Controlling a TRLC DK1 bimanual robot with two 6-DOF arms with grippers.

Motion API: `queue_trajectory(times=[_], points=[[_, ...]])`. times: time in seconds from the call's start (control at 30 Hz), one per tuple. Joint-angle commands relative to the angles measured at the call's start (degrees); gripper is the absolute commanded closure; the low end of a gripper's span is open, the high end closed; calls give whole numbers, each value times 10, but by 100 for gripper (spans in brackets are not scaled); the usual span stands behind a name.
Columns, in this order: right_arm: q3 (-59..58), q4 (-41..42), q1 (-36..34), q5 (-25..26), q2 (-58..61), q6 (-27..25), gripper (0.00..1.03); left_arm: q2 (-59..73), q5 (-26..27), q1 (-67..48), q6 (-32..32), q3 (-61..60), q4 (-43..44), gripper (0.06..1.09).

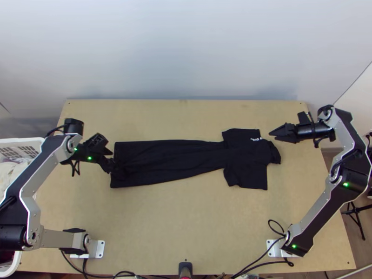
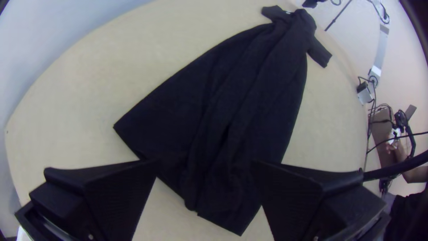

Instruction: Fold the t-shirt

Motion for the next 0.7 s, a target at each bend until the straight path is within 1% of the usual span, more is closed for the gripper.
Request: queue_trajectory(times=[0.0, 0.1, 0.2, 0.3, 0.4, 0.47, 0.67], points=[[32, -19, -11, 1, -14, -6, 4, -5, 0, 22, -35, 33, -9, 10], [39, -48, -15, 1, -24, -12, 4, 2, -1, 25, -53, 49, -32, 10], [29, -70, -17, 2, -48, -22, 4, 21, 0, 37, -78, 68, -92, 10], [21, -84, -17, 6, -70, -32, 4, 40, 0, 45, -109, 67, -134, 10], [18, -103, -19, 6, -88, -39, 4, 48, 1, 59, -139, 53, -140, 10], [8, -115, -19, 6, -103, -53, 4, 64, 8, 75, -161, 53, -140, 11], [-33, -120, -19, 7, -144, -64, 4, 91, 32, 81, -189, 53, -126, 11]])
